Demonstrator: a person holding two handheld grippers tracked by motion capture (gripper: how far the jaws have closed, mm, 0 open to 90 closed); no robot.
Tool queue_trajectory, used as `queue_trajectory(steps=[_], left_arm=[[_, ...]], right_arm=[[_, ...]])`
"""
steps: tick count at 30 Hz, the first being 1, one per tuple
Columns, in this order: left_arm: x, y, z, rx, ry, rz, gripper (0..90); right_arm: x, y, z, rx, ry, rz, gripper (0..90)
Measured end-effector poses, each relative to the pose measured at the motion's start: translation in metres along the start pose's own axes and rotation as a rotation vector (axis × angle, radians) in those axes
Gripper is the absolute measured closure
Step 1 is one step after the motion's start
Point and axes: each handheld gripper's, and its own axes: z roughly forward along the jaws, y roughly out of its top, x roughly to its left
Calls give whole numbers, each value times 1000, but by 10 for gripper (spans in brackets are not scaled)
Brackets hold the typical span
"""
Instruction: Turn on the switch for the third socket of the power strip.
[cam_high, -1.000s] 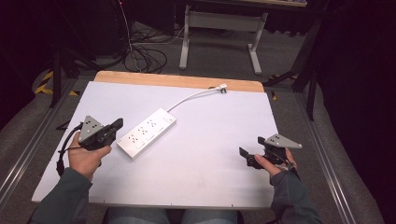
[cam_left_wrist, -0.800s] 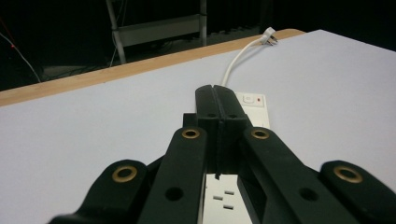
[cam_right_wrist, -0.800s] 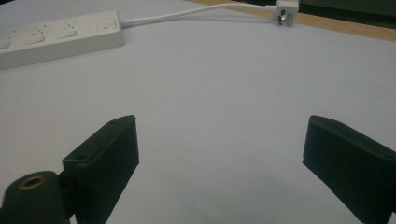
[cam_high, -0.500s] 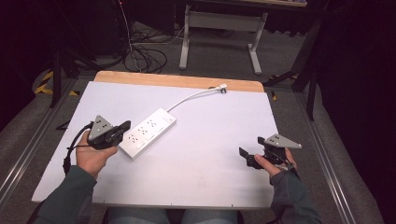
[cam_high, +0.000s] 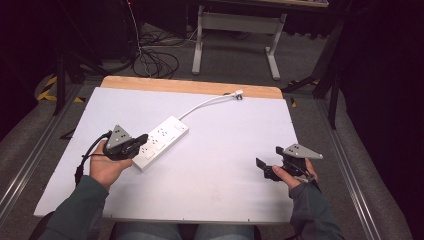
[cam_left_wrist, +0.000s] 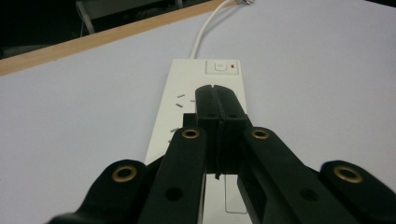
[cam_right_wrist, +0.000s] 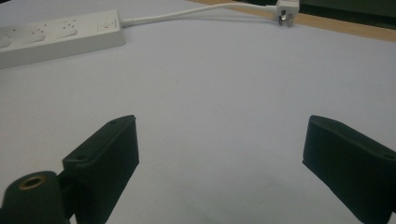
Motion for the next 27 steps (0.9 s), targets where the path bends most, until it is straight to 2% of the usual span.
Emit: queue_trajectory(steps=[5,9,12,13,23,27], left_arm=[[-3,-1,4,21,-17,6,899],[-3,-2,8,64,-31,18,899],[-4,-3,10,79,-35,22,899],[-4,-3,11,92,-34,35,899],[-6,-8,19,165,-61,41,899],[-8,-11,24,208,-64,67,899]], right_arm=[[0,0,0,0,1,2,112],[0,0,0,0,2,2,112],[0,0,0,-2,2,2,112],[0,0,0,-3,1,4,112],[0,0,0,-2,2,2,112],[0,0,0,-4,1,4,111]])
